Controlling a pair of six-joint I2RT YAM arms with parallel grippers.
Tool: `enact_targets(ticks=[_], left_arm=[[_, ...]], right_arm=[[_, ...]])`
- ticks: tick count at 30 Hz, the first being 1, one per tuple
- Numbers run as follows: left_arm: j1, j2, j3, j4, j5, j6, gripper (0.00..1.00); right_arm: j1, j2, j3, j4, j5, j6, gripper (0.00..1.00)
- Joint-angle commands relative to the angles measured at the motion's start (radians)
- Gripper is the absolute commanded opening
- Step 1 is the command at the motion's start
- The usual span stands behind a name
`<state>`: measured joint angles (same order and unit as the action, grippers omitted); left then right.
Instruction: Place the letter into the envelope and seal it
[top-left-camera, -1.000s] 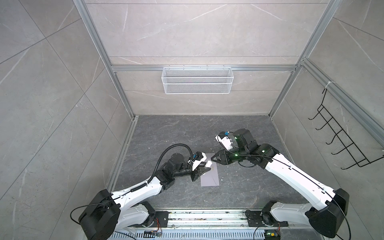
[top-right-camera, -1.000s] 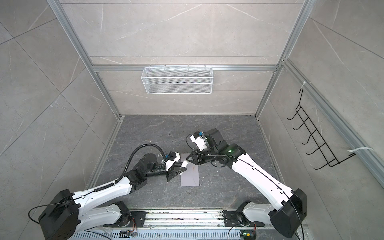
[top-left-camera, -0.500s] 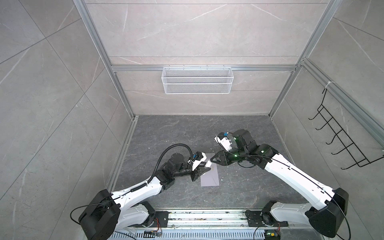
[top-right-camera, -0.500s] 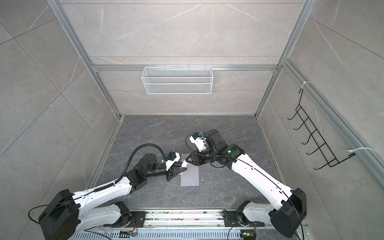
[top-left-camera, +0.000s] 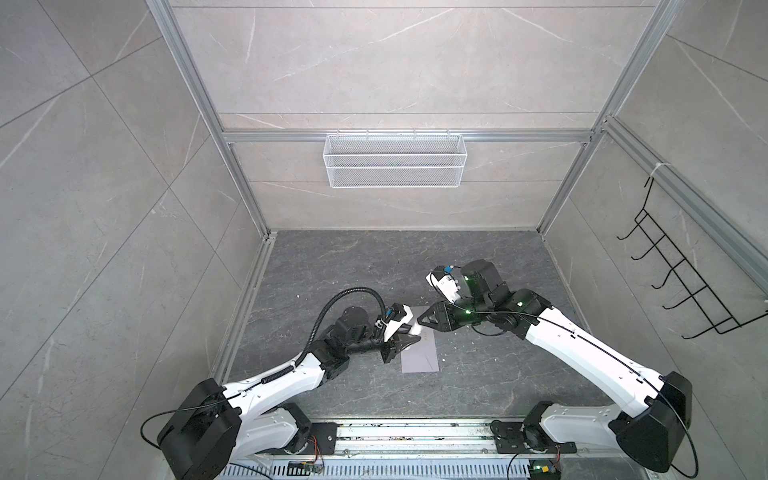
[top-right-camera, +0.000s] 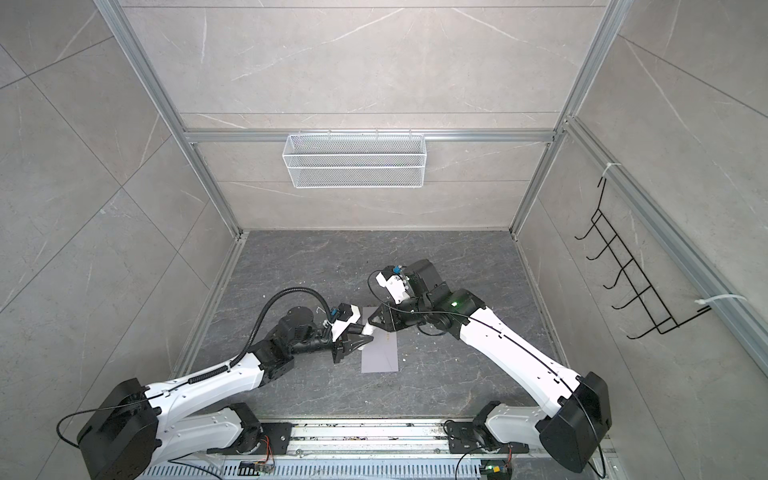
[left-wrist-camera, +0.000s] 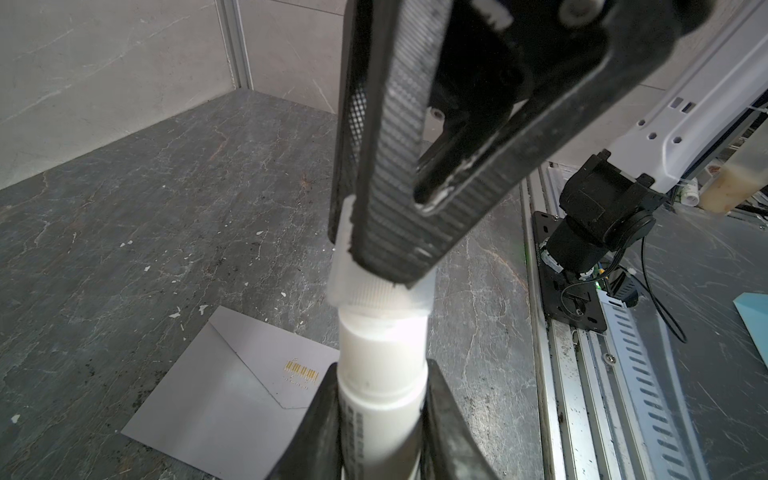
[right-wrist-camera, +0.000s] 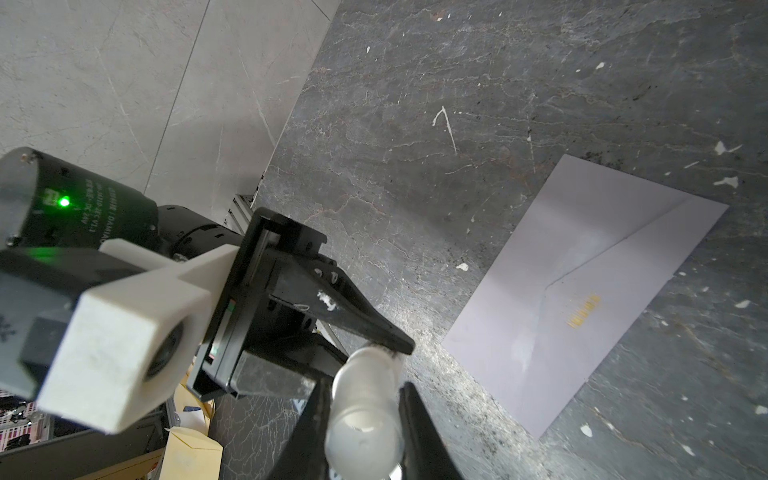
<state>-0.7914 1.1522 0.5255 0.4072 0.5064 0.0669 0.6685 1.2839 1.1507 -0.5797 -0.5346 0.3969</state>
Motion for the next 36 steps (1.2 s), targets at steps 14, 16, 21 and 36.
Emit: enact_targets(ticks=[14,16,21,36], left_arm=[[-0.005,0.003,0.044,0.073,0.031,0.005,0.00],[-0.006,0.004,0.044,0.071,0.031,0.007,0.00],[-0.005,0.005,0.046,0.071,0.032,0.008,0.00],[-0.005,0.015,0.056,0.071,0.038,0.011,0.00]], right_arm=[[0.048,0.020,-0.009,0.025,-0.010,0.000,0.24],[0.051,0.022,-0.007,0.024,-0.006,-0.003,0.25],[0.056,0.031,0.003,0.021,-0.002,-0.009,0.25],[0.096,0.041,0.029,-0.018,0.040,-0.056,0.25]])
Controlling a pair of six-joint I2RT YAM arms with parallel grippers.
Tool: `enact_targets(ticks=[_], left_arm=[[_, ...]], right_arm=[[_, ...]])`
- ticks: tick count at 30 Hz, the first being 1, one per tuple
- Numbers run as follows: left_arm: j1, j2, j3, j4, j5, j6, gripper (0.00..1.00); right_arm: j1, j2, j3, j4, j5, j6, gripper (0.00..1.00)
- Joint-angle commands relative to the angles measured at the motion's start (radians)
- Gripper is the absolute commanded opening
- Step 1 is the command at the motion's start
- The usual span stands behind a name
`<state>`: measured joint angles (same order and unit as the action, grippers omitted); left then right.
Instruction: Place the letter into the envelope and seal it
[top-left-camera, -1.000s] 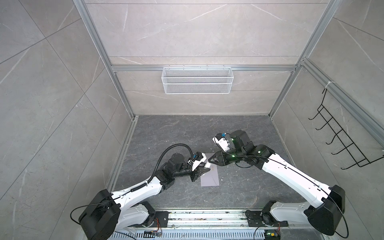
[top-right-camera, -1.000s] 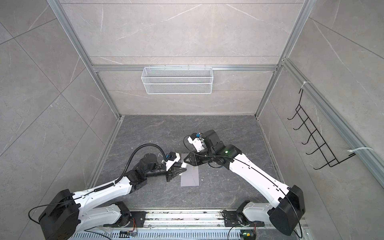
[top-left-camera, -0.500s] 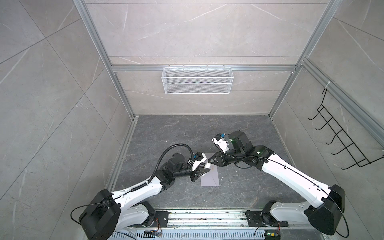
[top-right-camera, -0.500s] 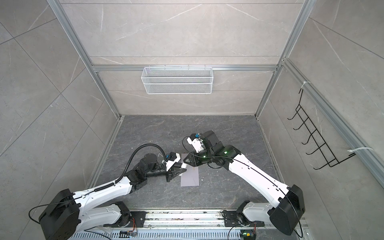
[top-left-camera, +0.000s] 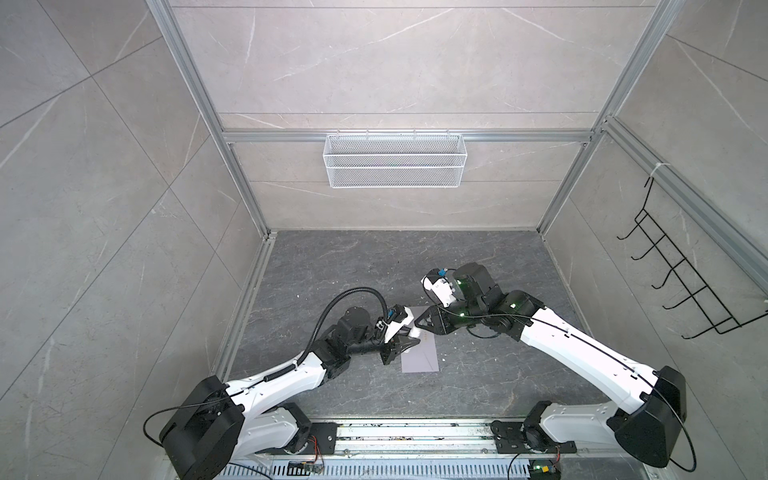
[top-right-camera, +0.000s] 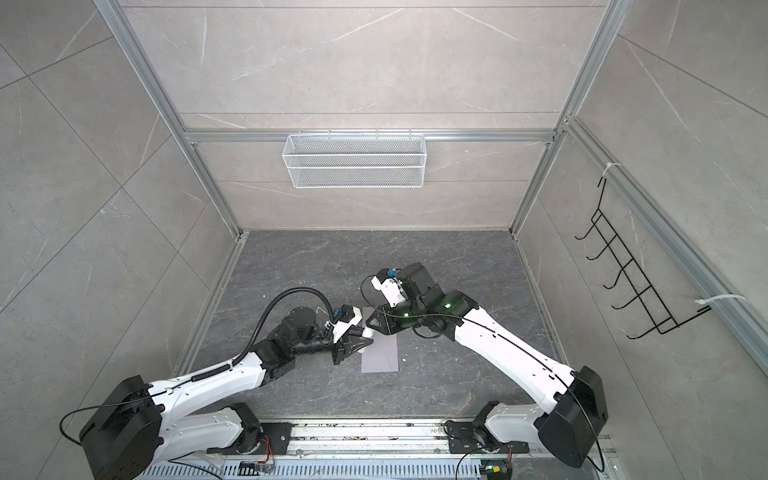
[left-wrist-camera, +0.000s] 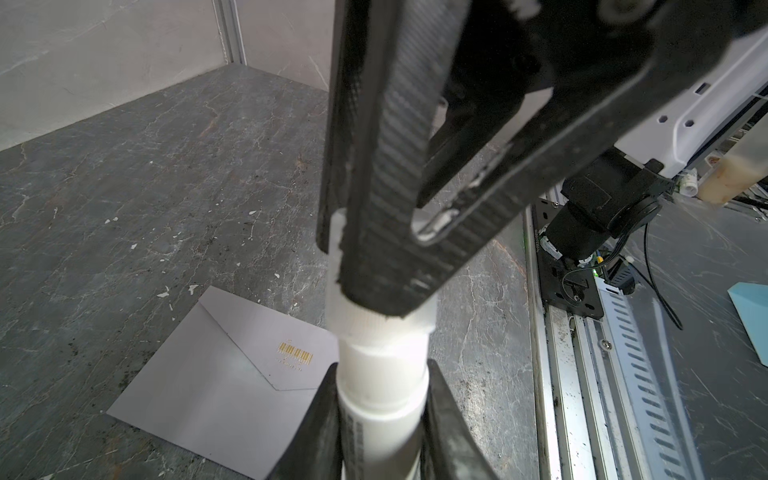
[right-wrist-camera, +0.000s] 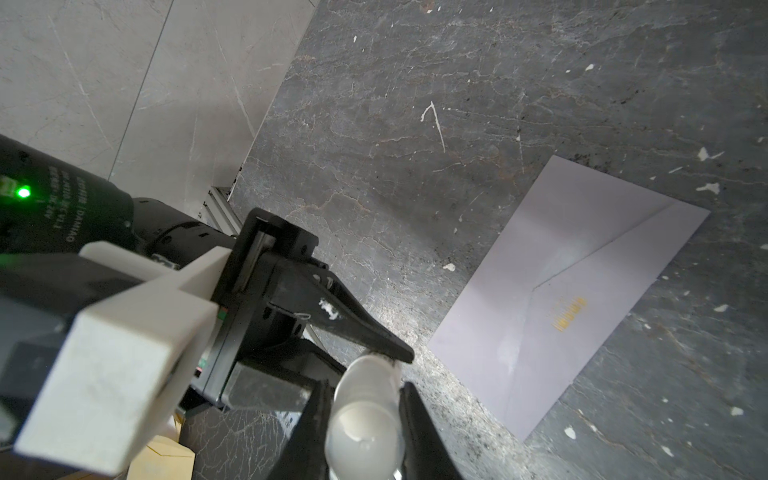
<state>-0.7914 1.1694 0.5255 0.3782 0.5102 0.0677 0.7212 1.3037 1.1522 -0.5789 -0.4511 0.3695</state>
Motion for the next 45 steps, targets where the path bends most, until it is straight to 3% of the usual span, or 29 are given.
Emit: enact_targets(ticks=[1,24,36,45], left_arm=[[-0.005,-0.001,0.057,0.097,0.035,0.011,0.00],[-0.006,0.001,0.065,0.091,0.029,0.014,0.00],[-0.005,-0.026,0.042,0.125,0.001,0.008,0.00],[-0.006,-0.045,0.023,0.143,-0.021,0.009,0.00]], right_arm=[[0.045,0.020,0.028,-0.025,-0.037,-0.032,0.25],[0.106,0.042,0.047,-0.103,0.066,-0.114,0.23],[0.121,0.049,0.021,-0.089,0.065,-0.112,0.22],[0.119,0.057,0.023,-0.131,0.136,-0.110,0.21]])
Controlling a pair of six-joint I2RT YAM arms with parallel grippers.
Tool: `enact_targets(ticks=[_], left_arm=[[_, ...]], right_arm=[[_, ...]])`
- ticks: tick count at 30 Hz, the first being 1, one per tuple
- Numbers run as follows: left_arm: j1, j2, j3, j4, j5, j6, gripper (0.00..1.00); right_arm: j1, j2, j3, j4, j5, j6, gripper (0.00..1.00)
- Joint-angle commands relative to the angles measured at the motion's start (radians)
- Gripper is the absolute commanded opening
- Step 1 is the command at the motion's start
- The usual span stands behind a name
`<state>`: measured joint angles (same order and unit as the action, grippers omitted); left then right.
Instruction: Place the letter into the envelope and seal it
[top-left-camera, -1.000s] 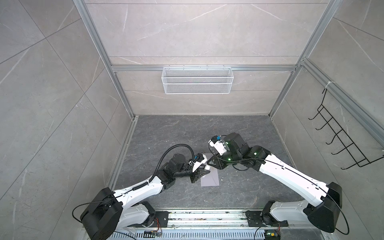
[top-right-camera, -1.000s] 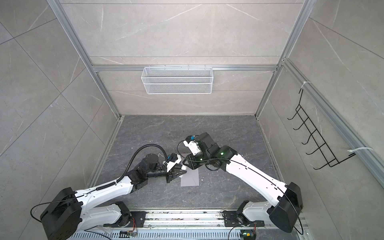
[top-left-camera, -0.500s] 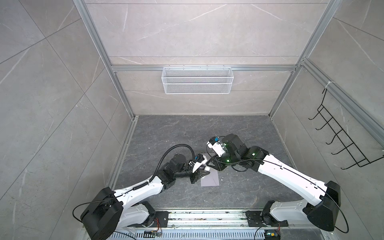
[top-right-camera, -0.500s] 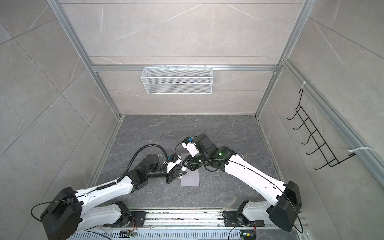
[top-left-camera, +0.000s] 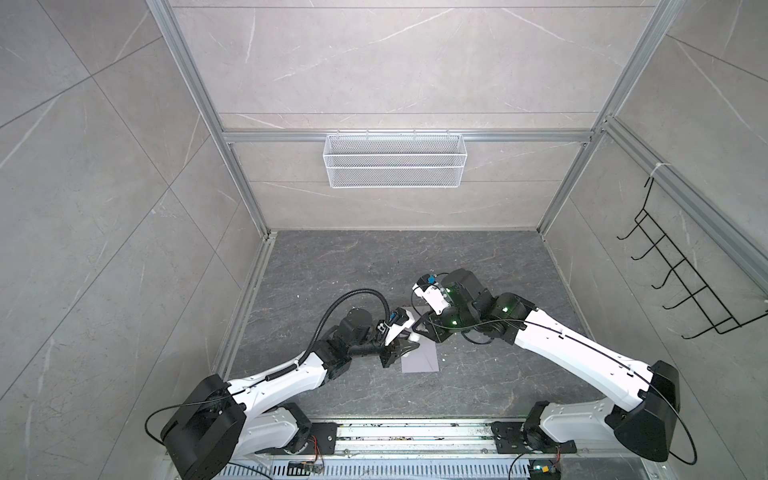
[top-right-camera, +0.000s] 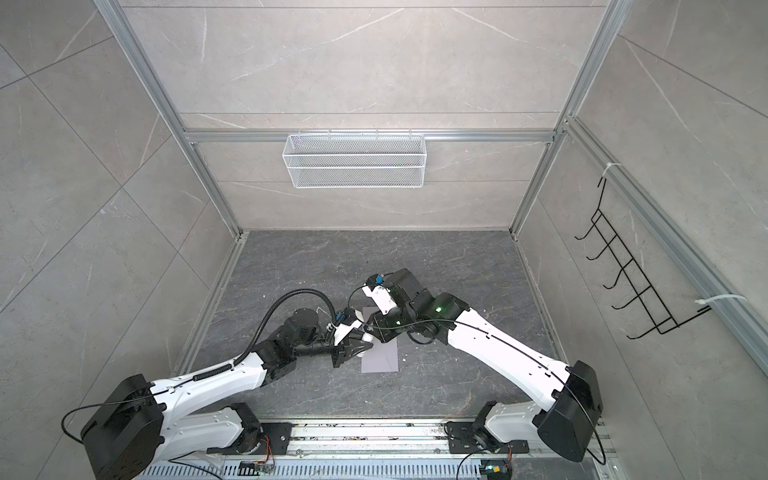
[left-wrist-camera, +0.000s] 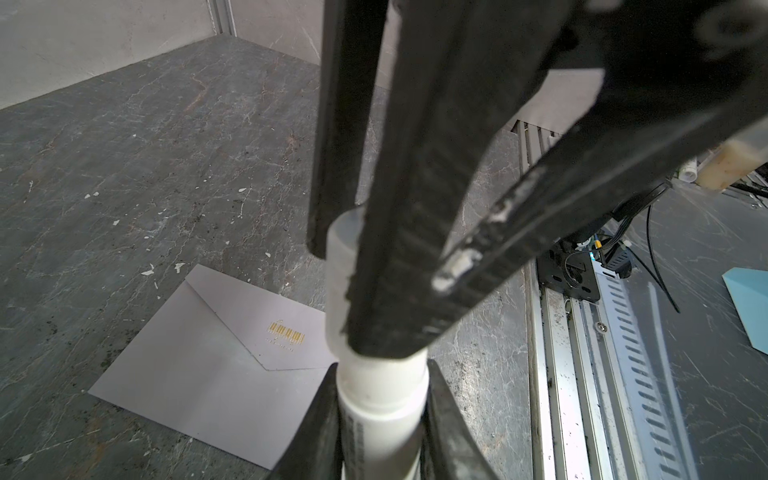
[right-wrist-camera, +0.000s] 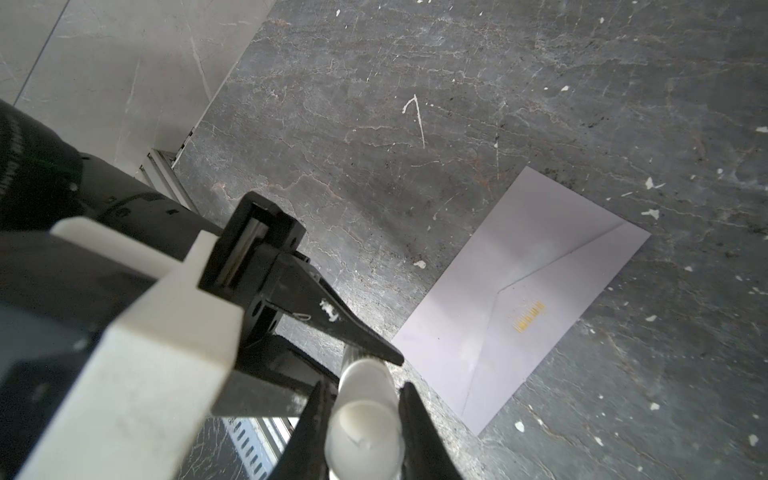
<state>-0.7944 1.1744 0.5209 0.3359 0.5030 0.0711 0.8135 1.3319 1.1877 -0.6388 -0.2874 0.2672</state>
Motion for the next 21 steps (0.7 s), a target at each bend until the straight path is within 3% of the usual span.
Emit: enact_targets(ticks=[1,21], left_arm=[[-0.002,-0.052,0.024,0.187,-0.018,0.006,0.00],[-0.003,-0.082,-0.007,0.225,-0.073,0.009,0.00]], right_arm=[[0.027,0.030,-0.014,-0.072,-0.027,-0.004,0.21],[0.029,0.067,0.018,-0.090,0.044,0.066,0.21]])
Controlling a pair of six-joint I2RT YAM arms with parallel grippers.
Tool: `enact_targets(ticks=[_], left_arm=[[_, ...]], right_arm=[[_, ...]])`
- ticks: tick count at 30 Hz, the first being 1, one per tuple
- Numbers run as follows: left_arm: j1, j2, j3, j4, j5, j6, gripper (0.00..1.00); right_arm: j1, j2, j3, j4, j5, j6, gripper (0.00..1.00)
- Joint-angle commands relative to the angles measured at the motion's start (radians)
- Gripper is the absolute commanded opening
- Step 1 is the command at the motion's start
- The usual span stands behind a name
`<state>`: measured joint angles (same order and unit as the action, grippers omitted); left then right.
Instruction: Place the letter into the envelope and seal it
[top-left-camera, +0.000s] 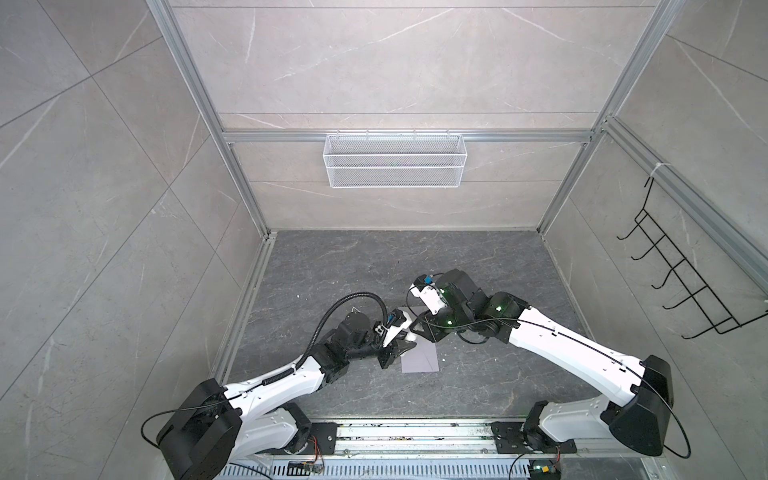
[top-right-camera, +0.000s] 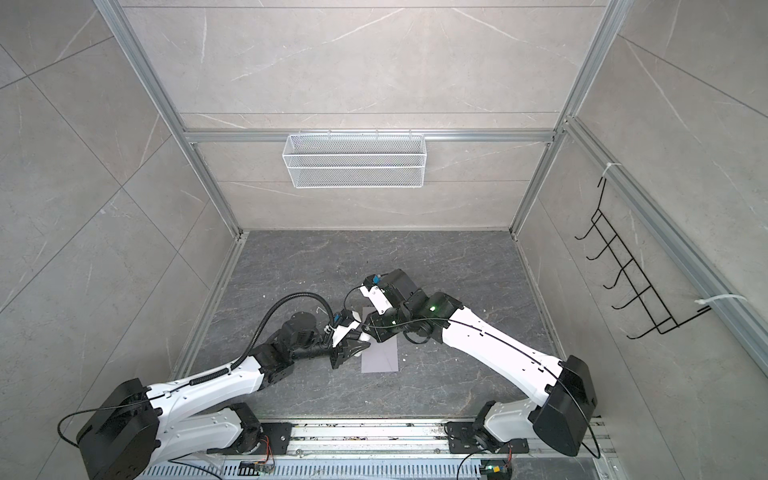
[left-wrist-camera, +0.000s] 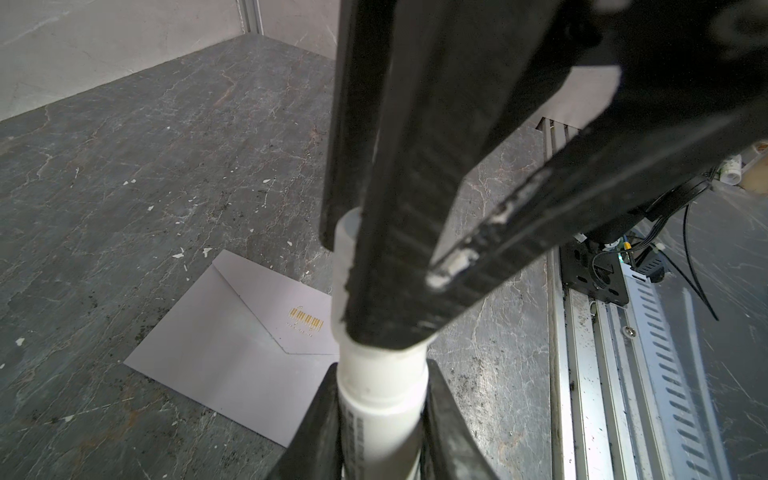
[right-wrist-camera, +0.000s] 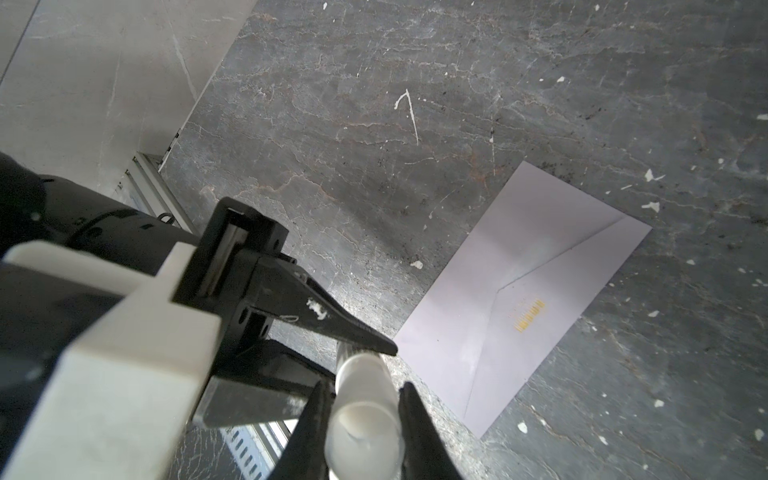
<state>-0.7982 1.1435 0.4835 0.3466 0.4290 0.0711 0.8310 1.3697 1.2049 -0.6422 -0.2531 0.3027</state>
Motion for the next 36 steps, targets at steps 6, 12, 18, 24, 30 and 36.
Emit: enact_targets(ticks=[6,12,18,24,30,36], left_arm=[[0.001,-0.057,0.023,0.218,0.002,0.012,0.00],[0.001,-0.049,0.020,0.224,0.013,0.013,0.00],[0.002,-0.039,0.018,0.228,0.021,0.012,0.00],[0.002,-0.036,0.019,0.232,0.028,0.010,0.00],[0.001,-0.046,0.019,0.233,0.029,0.007,0.00],[0.001,-0.052,0.017,0.235,0.031,0.009,0.00]], right_arm=[[0.012,0.016,0.033,-0.090,0.003,0.048,0.20],[0.010,-0.071,0.066,-0.062,-0.047,0.062,0.20],[0.010,-0.191,0.069,-0.047,-0.029,0.071,0.22],[0.010,-0.208,0.072,-0.075,0.015,0.083,0.24],[0.010,-0.161,0.072,-0.084,0.023,0.122,0.25],[0.007,-0.125,0.071,-0.072,0.021,0.147,0.25]])
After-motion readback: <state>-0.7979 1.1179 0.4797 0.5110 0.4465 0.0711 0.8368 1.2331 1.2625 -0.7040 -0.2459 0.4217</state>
